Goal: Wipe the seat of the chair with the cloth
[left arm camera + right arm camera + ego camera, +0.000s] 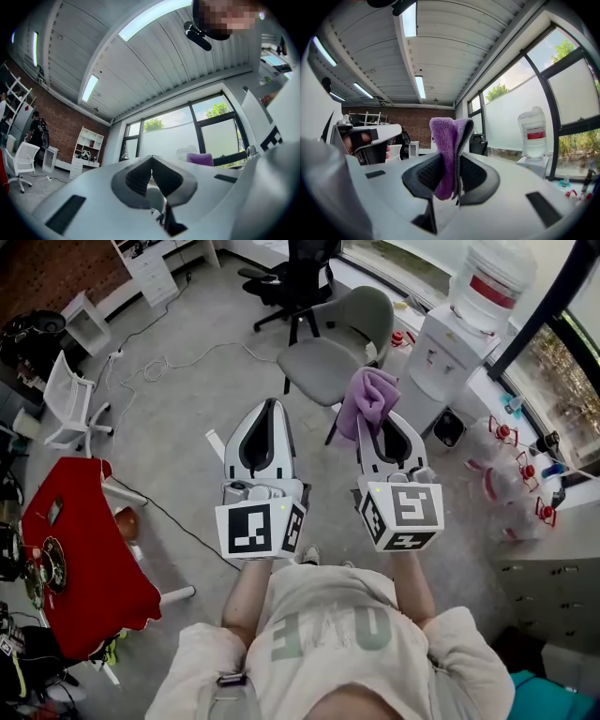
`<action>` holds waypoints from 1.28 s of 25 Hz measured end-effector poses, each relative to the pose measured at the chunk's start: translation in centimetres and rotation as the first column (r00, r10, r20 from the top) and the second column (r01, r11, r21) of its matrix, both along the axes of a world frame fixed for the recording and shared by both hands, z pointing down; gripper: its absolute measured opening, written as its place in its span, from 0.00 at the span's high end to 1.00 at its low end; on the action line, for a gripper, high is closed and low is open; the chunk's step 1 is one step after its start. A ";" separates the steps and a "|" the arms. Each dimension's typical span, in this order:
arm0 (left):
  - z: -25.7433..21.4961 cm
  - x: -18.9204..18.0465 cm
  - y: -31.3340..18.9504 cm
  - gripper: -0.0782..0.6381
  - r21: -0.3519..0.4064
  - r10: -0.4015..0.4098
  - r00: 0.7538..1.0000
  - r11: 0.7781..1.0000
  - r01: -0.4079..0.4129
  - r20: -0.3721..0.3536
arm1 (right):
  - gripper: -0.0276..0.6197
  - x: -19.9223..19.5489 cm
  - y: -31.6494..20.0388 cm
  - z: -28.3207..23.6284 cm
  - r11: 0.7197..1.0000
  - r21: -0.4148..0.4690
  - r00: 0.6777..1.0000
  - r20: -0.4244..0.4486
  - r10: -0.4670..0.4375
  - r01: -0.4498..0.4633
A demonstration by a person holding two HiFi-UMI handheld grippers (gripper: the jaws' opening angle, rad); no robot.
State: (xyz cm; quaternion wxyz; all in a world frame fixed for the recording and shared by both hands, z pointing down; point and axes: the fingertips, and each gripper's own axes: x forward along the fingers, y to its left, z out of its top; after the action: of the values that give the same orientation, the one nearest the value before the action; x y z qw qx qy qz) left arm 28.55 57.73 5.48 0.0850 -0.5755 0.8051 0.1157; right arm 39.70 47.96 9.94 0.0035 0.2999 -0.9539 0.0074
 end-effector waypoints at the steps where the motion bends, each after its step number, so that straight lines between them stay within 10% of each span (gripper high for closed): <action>1: 0.0 -0.5 0.0 0.87 0.000 0.004 1.000 1.000 -0.004 0.000 | 0.81 -0.4 -0.1 0.1 1.000 -0.003 1.000 0.001 0.004 -0.004; 18: 2.7 -10.6 -4.3 0.87 -0.035 0.034 0.999 0.999 -0.034 -0.010 | 0.82 -9.6 -5.5 3.1 0.999 -0.028 0.999 -0.012 0.043 -0.043; 32: 4.7 -27.9 -25.9 0.87 -0.081 0.038 0.999 0.996 -0.038 0.008 | 0.82 -28.1 -28.2 3.9 0.999 0.029 0.998 -0.048 0.042 -0.041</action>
State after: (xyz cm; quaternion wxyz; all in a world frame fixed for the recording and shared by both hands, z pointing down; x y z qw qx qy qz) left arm 0.64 31.80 10.16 0.0634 -0.5942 0.7976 0.0818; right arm 11.59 19.79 13.89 0.0221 0.3197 -0.9472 -0.0132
